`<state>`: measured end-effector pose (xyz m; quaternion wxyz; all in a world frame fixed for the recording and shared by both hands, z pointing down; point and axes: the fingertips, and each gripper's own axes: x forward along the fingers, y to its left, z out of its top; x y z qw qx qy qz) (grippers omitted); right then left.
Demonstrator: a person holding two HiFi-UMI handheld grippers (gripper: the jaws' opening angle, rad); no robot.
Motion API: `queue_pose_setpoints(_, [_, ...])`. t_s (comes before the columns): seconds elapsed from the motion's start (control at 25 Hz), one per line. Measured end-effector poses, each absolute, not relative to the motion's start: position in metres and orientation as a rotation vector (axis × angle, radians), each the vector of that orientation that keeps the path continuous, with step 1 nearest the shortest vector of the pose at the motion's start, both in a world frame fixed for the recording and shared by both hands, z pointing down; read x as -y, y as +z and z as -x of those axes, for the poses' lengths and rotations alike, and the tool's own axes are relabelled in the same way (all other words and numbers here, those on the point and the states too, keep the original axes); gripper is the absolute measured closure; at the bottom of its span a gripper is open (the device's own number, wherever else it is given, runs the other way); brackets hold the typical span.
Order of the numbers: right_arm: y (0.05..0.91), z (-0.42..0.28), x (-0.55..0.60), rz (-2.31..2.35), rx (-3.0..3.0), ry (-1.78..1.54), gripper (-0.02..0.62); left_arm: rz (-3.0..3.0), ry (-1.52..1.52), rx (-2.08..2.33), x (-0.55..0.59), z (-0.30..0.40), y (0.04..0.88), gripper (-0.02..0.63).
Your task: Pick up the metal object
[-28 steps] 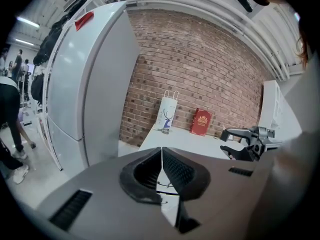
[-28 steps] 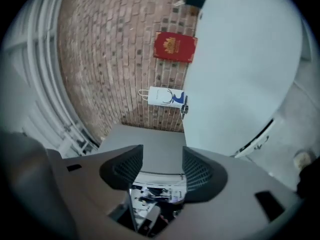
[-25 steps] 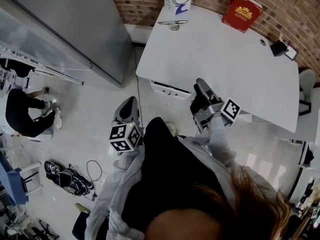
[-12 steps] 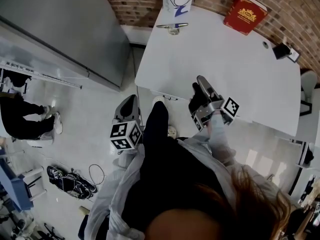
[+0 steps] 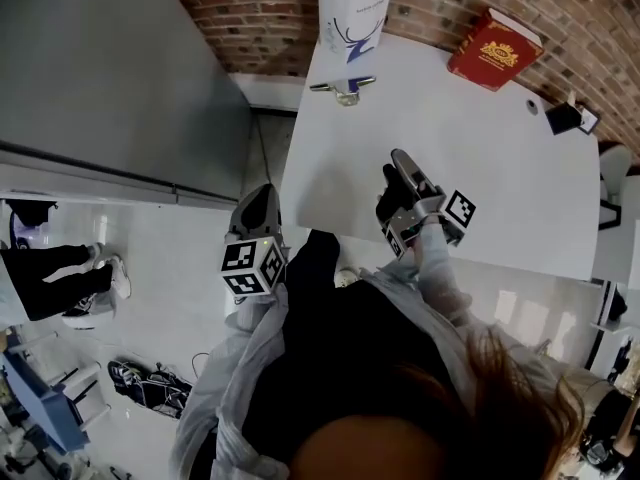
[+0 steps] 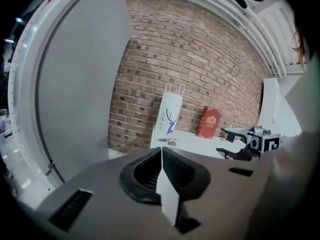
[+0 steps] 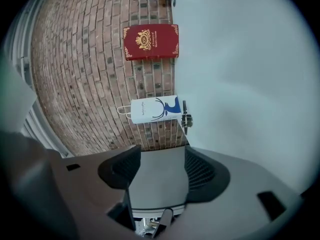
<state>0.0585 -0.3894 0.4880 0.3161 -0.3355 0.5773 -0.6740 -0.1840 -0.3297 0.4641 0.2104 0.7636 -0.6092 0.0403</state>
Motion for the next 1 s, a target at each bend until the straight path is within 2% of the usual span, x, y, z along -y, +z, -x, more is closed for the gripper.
queue_pose_setpoints(1.0, [0.546,-0.012,0.539,1.012,-1.434,-1.804,0.334,-2.139,0.194,1.537,0.482,0.209,0.515,0.584])
